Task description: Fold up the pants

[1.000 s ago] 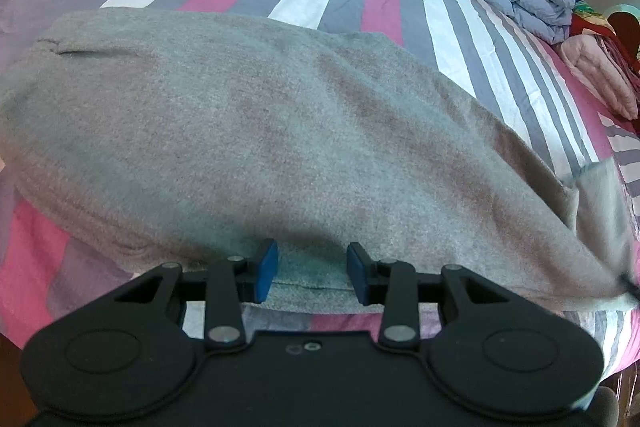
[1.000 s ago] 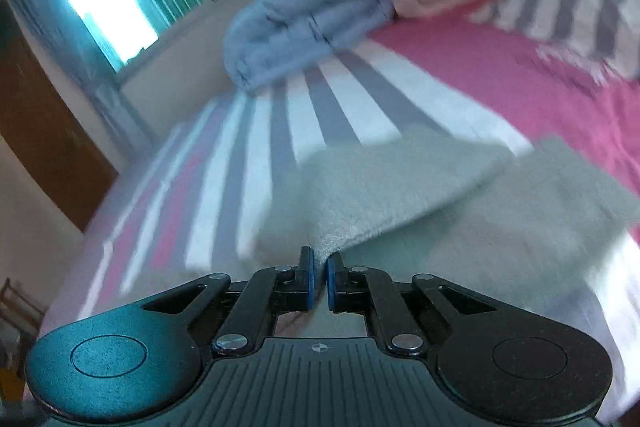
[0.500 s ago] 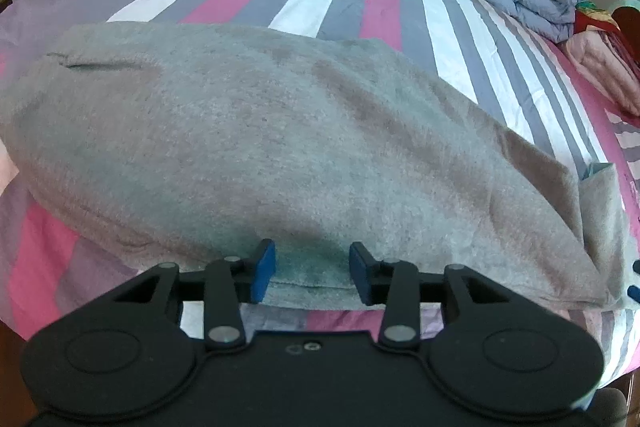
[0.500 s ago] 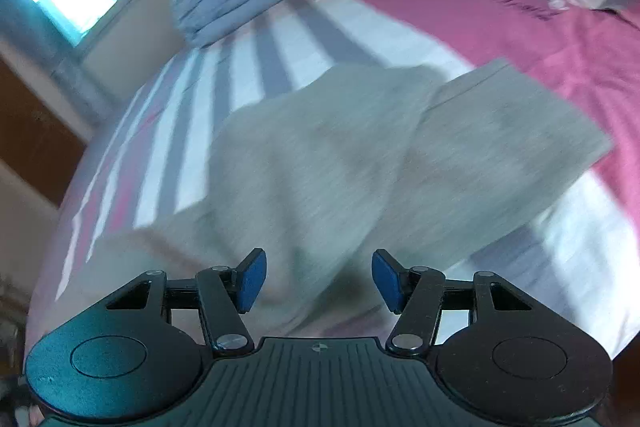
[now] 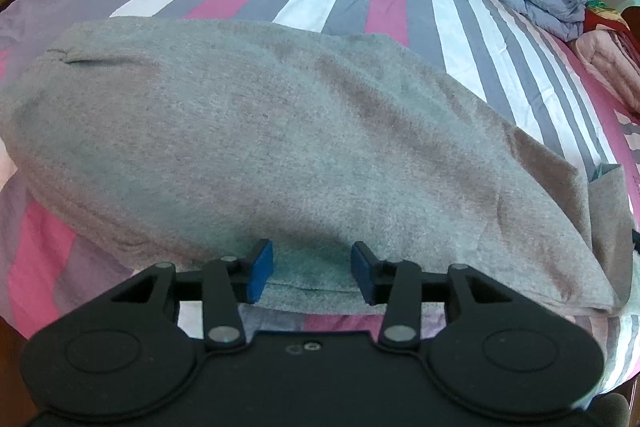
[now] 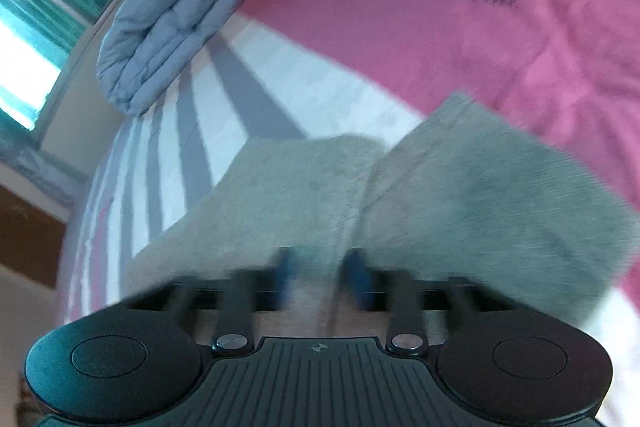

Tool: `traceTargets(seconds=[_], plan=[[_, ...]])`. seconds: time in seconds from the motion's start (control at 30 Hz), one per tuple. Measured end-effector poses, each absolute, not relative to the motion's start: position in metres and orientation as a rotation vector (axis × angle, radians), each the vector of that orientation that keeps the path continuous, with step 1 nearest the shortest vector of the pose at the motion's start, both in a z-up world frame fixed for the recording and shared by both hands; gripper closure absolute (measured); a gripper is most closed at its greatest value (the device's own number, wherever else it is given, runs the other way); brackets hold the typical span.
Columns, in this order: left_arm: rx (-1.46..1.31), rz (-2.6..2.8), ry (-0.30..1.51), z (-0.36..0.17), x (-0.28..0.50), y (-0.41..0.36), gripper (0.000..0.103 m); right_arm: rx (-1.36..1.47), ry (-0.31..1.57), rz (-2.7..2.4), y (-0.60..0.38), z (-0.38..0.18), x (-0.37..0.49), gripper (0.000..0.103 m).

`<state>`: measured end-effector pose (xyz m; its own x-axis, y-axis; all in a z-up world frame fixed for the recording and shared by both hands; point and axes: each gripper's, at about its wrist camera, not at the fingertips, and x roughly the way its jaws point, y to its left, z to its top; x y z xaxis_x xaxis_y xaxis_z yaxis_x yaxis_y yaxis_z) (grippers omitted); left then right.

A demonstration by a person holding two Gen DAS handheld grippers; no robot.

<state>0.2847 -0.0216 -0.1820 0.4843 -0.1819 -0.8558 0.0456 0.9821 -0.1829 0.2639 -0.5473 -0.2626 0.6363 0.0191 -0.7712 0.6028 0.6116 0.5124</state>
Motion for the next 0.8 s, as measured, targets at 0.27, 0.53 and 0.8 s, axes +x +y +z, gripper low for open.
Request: traceTargets(seconds=[0.27, 0.53, 0.8], plan=[[-0.133, -0.147, 1.056, -0.183, 0.284, -0.022, 0.065, 0.651, 0.529, -0.303, -0.523, -0.164, 0.256, 0.098], [-0.108, -0.153, 1.043, -0.184, 0.280, -0.026, 0.063, 0.537, 0.667, -0.426, -0.532, -0.195, 0.185, 0.098], [-0.125, -0.151, 1.042, -0.182, 0.280, -0.024, 0.063, 0.727, 0.737, -0.460, -0.554, -0.229, 0.165, 0.086]])
